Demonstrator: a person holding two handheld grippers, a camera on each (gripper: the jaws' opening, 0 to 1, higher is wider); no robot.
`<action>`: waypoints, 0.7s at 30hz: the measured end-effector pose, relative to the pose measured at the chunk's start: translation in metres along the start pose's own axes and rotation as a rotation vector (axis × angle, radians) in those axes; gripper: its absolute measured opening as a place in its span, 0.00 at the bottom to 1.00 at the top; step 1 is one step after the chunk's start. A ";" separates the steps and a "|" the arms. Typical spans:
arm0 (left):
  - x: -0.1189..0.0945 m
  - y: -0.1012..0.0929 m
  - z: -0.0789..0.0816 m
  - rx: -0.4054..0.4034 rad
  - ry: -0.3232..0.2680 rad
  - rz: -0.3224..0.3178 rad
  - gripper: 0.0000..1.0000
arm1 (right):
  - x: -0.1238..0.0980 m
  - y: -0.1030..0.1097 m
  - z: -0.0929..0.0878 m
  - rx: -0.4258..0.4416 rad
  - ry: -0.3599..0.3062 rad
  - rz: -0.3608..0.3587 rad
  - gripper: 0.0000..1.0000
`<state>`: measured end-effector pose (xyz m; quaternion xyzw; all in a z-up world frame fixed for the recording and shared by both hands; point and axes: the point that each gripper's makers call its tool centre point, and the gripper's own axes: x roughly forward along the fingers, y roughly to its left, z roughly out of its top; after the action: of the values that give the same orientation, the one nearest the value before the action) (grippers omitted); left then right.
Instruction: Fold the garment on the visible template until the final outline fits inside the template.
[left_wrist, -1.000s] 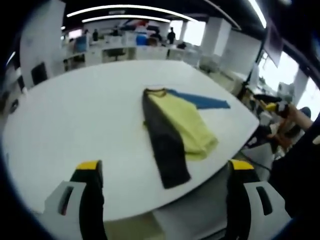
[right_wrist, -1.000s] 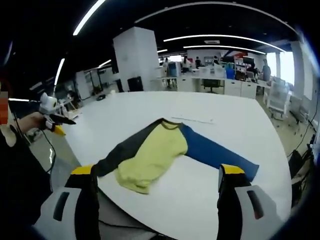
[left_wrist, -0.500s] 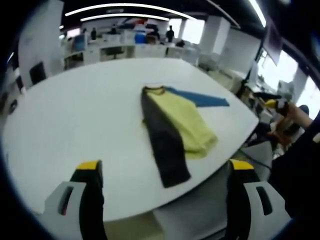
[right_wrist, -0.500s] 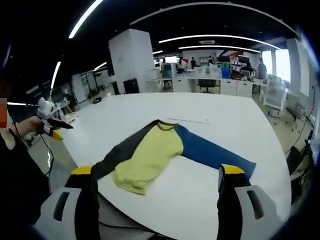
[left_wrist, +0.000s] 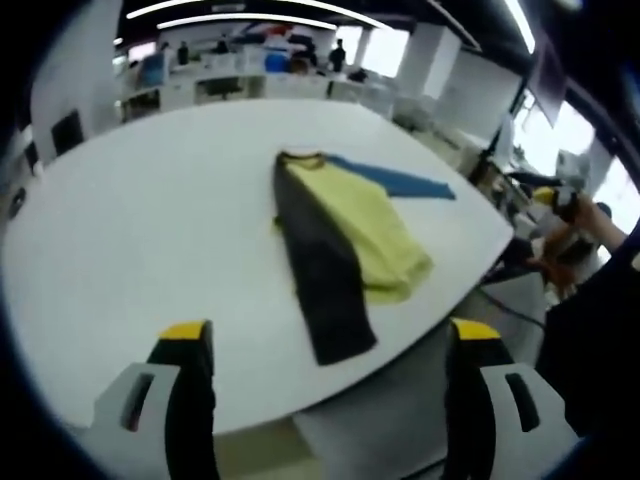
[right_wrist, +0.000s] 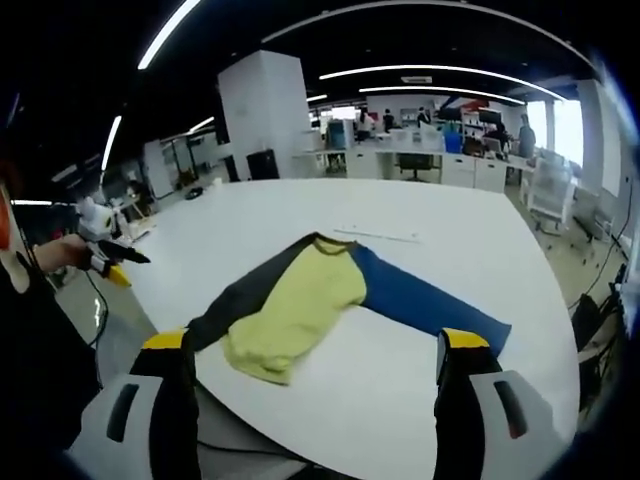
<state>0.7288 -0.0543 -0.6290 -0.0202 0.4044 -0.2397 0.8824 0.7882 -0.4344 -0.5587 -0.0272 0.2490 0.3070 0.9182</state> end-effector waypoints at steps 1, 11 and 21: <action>0.002 0.000 -0.003 -0.003 0.008 -0.004 0.91 | 0.000 0.000 0.000 0.000 -0.001 -0.001 1.00; 0.024 0.003 -0.030 -0.040 0.064 -0.030 0.80 | 0.002 -0.001 -0.003 0.011 0.008 -0.005 1.00; 0.049 0.004 -0.051 -0.007 0.110 -0.034 0.60 | 0.000 -0.004 -0.007 0.019 0.016 -0.019 1.00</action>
<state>0.7211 -0.0642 -0.6982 -0.0172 0.4526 -0.2542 0.8546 0.7879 -0.4390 -0.5652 -0.0233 0.2588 0.2958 0.9192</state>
